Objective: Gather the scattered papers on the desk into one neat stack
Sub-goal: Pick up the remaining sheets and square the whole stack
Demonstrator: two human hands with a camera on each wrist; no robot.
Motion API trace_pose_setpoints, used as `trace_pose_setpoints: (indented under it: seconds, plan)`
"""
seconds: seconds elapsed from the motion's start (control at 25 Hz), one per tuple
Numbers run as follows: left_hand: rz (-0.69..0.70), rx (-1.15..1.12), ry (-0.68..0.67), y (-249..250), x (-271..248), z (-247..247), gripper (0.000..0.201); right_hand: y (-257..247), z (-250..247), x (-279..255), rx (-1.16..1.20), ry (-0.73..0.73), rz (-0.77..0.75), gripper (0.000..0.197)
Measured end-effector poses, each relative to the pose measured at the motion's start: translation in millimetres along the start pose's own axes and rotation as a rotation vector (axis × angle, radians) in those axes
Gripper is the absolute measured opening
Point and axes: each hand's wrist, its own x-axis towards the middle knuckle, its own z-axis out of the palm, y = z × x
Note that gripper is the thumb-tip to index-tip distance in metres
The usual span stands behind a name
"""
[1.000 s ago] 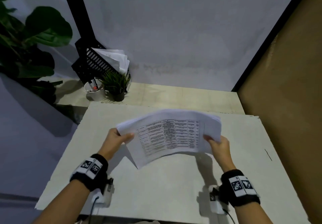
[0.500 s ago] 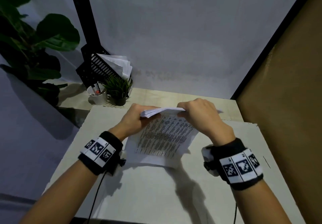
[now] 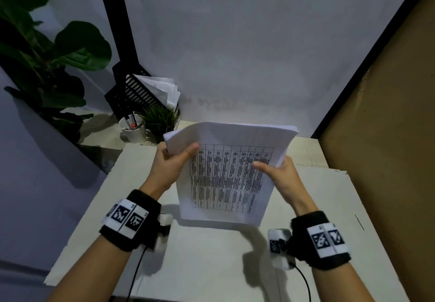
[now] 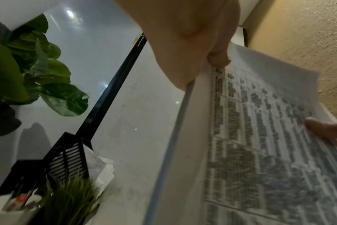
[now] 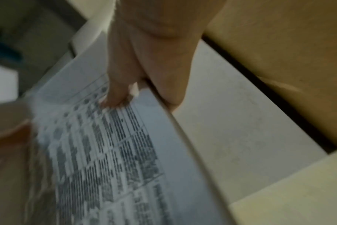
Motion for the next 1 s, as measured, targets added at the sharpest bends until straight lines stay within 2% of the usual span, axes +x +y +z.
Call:
trace_pose_setpoints:
  seconds: [0.08, 0.16, 0.2, 0.28, 0.32, 0.36, 0.44, 0.48, 0.52, 0.64, 0.68, 0.8, 0.88, 1.0]
  plan:
    - [-0.059, 0.02, -0.008, -6, -3, 6, 0.031, 15, 17, -6, 0.011, 0.126, -0.021, 0.013]
    - [-0.095, 0.015, -0.044, -7, -9, 16, 0.026, 26, 31, -11, 0.053, 0.323, -0.086, 0.024]
    - [-0.118, 0.007, -0.06, -9, -12, 19, 0.025, 30, 36, -14, 0.077, 0.39, -0.098, 0.02]
    - [-0.174, 0.005, -0.055, -21, -20, 20, 0.018, 46, 43, -19, 0.104, 0.429, -0.061, 0.019]
    - [-0.215, 0.007, -0.041, -34, -24, 18, 0.009, 56, 45, -23, 0.119, 0.414, -0.018, 0.017]
    - [-0.292, 0.01, -0.019, -47, -29, 15, 0.028, 65, 45, -26, 0.13, 0.391, 0.039, 0.012]
    - [-0.423, 0.025, -0.001, -68, -38, 9, 0.089, 77, 45, -29, 0.116, 0.339, 0.118, 0.014]
    - [-0.442, 0.037, 0.006, -75, -39, 6, 0.1, 79, 44, -28, 0.106, 0.325, 0.132, 0.008]
    - [-0.455, 0.06, 0.006, -75, -39, 7, 0.094, 78, 42, -26, 0.091, 0.329, 0.125, 0.011]
    - [-0.405, 0.09, -0.003, -71, -42, 7, 0.028, 78, 38, -30, 0.145, 0.337, 0.083, 0.018]
    - [-0.411, 0.092, -0.028, -73, -44, 7, 0.02, 81, 38, -32, 0.148, 0.319, 0.099, 0.017]
    - [-0.48, 0.125, -0.053, -91, -55, 6, 0.03, 98, 41, -36, 0.105, 0.271, 0.2, 0.006]
    - [-0.531, 0.132, -0.085, -106, -59, 5, 0.028, 109, 41, -35, 0.065, 0.243, 0.253, 0.01]
    - [-0.579, 0.166, -0.101, -119, -59, 4, 0.04, 121, 40, -35, 0.019, 0.171, 0.298, 0.014]
